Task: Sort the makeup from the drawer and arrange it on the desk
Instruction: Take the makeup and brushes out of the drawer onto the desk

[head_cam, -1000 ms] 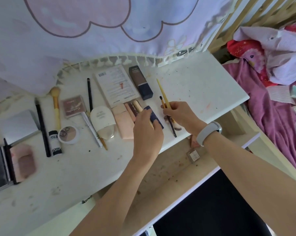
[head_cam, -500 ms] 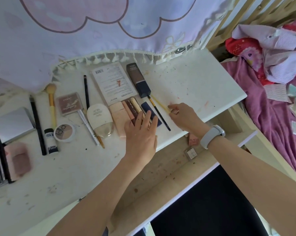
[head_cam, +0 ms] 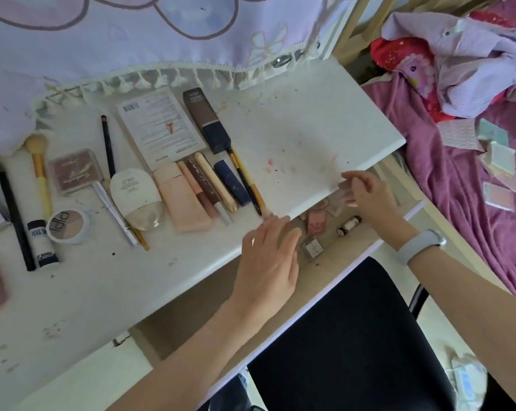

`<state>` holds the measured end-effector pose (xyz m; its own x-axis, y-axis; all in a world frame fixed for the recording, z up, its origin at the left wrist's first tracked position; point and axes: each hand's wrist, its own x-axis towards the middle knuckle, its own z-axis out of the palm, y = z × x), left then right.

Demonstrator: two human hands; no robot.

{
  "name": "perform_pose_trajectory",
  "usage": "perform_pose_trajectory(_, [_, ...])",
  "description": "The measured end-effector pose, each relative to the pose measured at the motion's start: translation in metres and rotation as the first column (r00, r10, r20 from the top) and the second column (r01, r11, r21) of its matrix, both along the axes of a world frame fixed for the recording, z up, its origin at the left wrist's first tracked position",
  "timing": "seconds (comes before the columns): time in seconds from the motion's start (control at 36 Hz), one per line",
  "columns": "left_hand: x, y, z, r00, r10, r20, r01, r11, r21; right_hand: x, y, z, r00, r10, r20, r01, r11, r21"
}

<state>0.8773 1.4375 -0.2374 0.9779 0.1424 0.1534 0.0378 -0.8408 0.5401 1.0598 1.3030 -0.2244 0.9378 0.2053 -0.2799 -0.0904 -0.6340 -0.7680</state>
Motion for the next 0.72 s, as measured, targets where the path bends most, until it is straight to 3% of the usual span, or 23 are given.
perform_pose_trajectory(0.06, [0.0, -0.018, -0.01, 0.997, -0.074, -0.005, 0.074, 0.996, -0.047, 0.007, -0.023, -0.013, 0.999, -0.005, 0.046, 0.011, 0.99, -0.141])
perform_pose_trajectory(0.14, [0.013, -0.035, -0.032, 0.984, -0.156, -0.09, 0.149, 0.986, -0.079, 0.013, -0.047, -0.036, 0.991, 0.13, 0.014, -0.113, 0.905, -0.411])
perform_pose_trajectory(0.31, [0.06, -0.052, -0.093, 0.884, -0.293, -0.365, 0.297, 0.954, -0.046, 0.027, -0.06, -0.084, 0.918, 0.36, -0.167, -0.346, 0.518, -0.783])
perform_pose_trajectory(0.44, [0.085, -0.06, -0.131, 0.804, -0.423, -0.418, 0.528, 0.832, 0.171, 0.041, -0.063, -0.122, 0.875, 0.374, -0.307, -0.411, 0.239, -0.88])
perform_pose_trajectory(0.56, [0.087, -0.063, -0.145, 0.808, -0.41, -0.424, 0.537, 0.808, 0.242, 0.046, -0.066, -0.139, 0.869, 0.41, -0.278, -0.402, 0.255, -0.88])
perform_pose_trajectory(0.72, [0.074, -0.062, -0.142, 0.879, -0.307, -0.366, 0.419, 0.862, 0.285, 0.042, -0.059, -0.14, 0.841, 0.454, -0.294, -0.405, 0.169, -0.898])
